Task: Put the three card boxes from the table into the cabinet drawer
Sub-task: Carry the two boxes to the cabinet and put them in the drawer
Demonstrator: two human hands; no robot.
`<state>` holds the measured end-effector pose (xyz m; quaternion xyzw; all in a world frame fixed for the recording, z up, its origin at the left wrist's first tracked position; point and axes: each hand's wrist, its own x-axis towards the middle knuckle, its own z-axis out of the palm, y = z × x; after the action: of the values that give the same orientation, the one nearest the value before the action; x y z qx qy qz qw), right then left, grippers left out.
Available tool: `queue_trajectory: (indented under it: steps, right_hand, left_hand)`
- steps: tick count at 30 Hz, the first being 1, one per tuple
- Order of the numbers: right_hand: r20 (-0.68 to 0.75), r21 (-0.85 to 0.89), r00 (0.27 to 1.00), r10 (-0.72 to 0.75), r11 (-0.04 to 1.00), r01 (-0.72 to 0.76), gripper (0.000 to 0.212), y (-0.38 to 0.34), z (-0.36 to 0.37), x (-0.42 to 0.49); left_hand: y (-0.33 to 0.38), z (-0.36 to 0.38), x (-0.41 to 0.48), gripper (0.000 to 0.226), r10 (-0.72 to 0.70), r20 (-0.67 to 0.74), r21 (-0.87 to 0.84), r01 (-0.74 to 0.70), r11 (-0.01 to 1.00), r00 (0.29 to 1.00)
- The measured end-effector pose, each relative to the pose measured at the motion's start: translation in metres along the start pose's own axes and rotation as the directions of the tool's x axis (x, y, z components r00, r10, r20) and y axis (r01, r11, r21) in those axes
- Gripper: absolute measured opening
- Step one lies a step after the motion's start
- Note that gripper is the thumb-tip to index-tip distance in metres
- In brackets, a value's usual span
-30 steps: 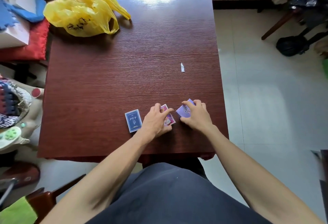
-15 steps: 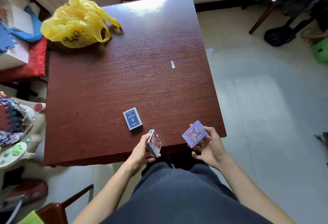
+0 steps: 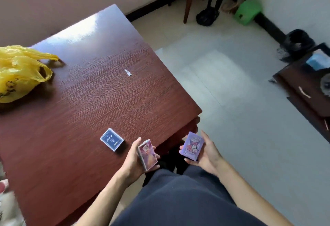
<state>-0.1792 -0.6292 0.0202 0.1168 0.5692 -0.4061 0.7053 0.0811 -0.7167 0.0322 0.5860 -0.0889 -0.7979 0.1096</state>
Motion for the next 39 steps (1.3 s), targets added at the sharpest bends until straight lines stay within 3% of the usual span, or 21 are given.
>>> queue_trajectory:
  steps: [6,13,18,23,28,35,39]
  right_hand:
    - [-0.238,0.151,0.967,-0.087,0.981,0.125,0.06,0.045,-0.073,-0.041]
    - [-0.607,0.08,0.789,-0.098,0.98,0.183,0.067,0.097,-0.142,-0.085]
    - [-0.69,0.167,0.722,-0.059,0.957,0.238,0.073,0.127,-0.202,-0.115]
    - [-0.719,0.228,0.694,-0.041,0.929,0.292,0.057,0.141,-0.277,-0.149]
    - [-0.729,0.269,0.683,-0.042,0.9,0.343,0.052,0.139,-0.343,-0.176]
    - [-0.724,0.342,0.69,-0.003,0.867,0.362,0.065,0.11,-0.411,-0.187]
    - [-0.732,0.363,0.681,0.014,0.854,0.374,0.058,0.071,-0.44,-0.184]
  left_hand:
    - [0.0,0.057,0.019,0.061,-0.066,0.084,0.36,0.032,0.932,0.994]
    - [-0.03,0.16,0.024,0.058,-0.078,0.142,0.749,-0.055,0.661,0.987]
    - [-0.072,0.219,0.034,0.052,-0.163,0.143,0.85,-0.037,0.526,0.976]
    - [-0.136,0.287,0.047,0.055,-0.165,0.094,0.926,-0.025,0.377,0.982]
    - [-0.19,0.354,0.05,0.056,-0.173,0.126,0.942,-0.063,0.329,0.977]
    - [-0.224,0.421,0.052,0.055,-0.224,0.156,0.92,-0.059,0.387,0.962]
    - [-0.226,0.455,0.072,0.056,-0.222,0.117,0.913,-0.017,0.407,0.968]
